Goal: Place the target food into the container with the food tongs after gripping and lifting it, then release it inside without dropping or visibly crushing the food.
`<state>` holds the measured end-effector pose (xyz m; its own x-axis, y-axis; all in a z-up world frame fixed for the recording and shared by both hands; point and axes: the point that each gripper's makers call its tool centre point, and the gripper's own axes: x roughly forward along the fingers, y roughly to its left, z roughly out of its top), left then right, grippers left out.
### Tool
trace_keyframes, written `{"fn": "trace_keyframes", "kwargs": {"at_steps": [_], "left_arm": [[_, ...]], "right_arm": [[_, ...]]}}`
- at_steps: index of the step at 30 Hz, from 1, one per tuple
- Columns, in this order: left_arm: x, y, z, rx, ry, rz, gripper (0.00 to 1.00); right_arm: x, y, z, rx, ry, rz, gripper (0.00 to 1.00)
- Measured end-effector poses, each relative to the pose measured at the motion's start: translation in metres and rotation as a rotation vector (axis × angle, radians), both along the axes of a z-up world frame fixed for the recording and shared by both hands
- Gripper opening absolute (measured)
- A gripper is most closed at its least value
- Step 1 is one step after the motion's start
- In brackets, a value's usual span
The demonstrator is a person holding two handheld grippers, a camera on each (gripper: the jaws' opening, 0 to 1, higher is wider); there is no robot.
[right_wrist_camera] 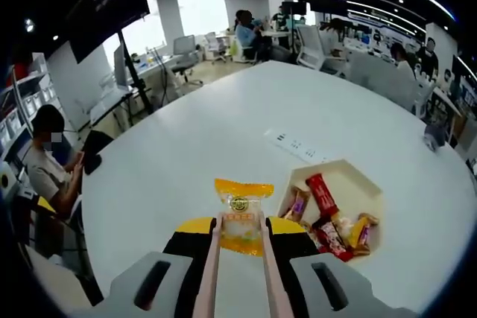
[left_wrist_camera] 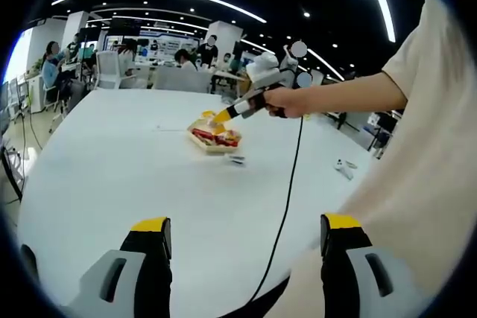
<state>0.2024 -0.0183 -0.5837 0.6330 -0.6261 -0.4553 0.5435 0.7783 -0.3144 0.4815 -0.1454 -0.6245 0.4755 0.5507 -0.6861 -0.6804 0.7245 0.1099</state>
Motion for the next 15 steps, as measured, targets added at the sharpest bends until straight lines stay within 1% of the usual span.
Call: {"fn": "trace_keyframes", "kwargs": {"at_steps": [15], "left_arm": [[0.006,-0.008,0.002,0.004,0.0,-0.01,0.82]], "right_arm": [[0.018,-0.016,0.008,0.006,-0.015,-0.023,0.25]]}}
